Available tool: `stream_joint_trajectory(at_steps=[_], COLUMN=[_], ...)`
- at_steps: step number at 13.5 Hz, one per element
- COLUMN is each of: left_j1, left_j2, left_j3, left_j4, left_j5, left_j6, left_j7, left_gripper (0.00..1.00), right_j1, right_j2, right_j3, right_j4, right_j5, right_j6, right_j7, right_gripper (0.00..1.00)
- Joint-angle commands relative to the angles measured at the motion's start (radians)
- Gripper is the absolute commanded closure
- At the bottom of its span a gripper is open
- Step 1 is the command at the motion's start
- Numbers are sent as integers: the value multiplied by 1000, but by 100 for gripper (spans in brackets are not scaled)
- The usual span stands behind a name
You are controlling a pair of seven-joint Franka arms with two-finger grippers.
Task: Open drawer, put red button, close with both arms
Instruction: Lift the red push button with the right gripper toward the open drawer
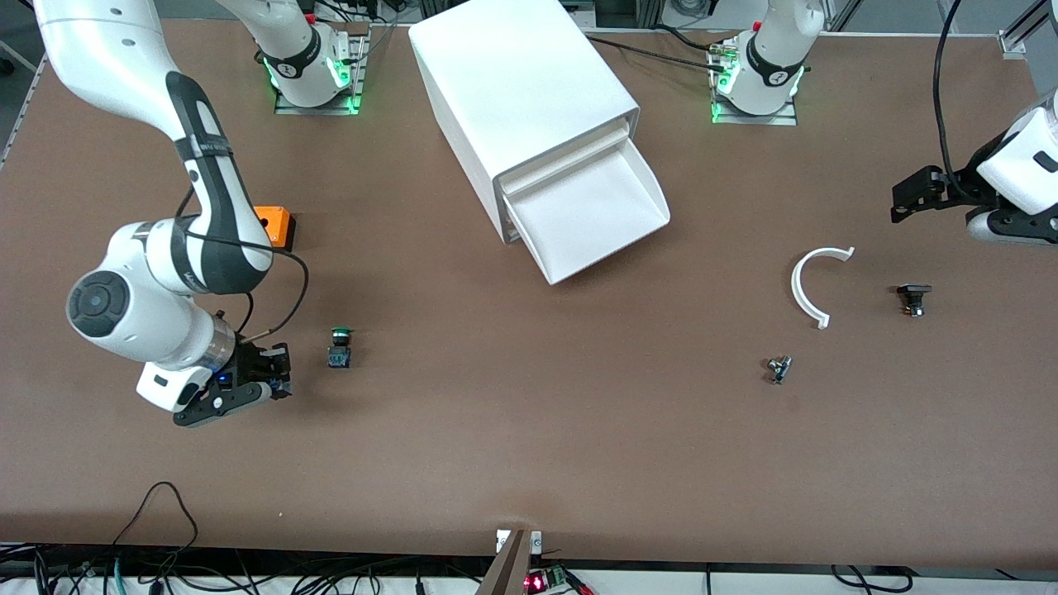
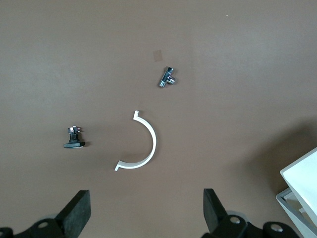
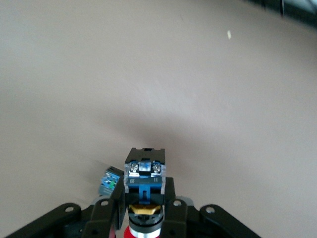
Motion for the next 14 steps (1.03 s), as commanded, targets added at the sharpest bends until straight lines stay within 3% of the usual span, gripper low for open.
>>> stream_joint_trajectory(at_steps=[1,5,11,14], left_j1=[0,2,2,2], left_j2=[-8,-6,-6,-6], left_j3=[-3,-1,-3,-3], left_j4=[10,10,10,10], left_j5=[2,2,2,3], left_j6=[-7,-7,-7,-7], left_j7=[-7,-7,-7,-7], left_gripper=[0,0,0,0], right_j1=[7,8,37,137], right_j2=[-13,-8,2,24], right_j3=[49,173,374,406], right_j4=[91,173,176,181], right_j5=[12,15,21,-32], right_j6=[-54,-133,-235,-226], right_j7=[-147,-386,-613,-629], right_gripper=[82,82,81,81])
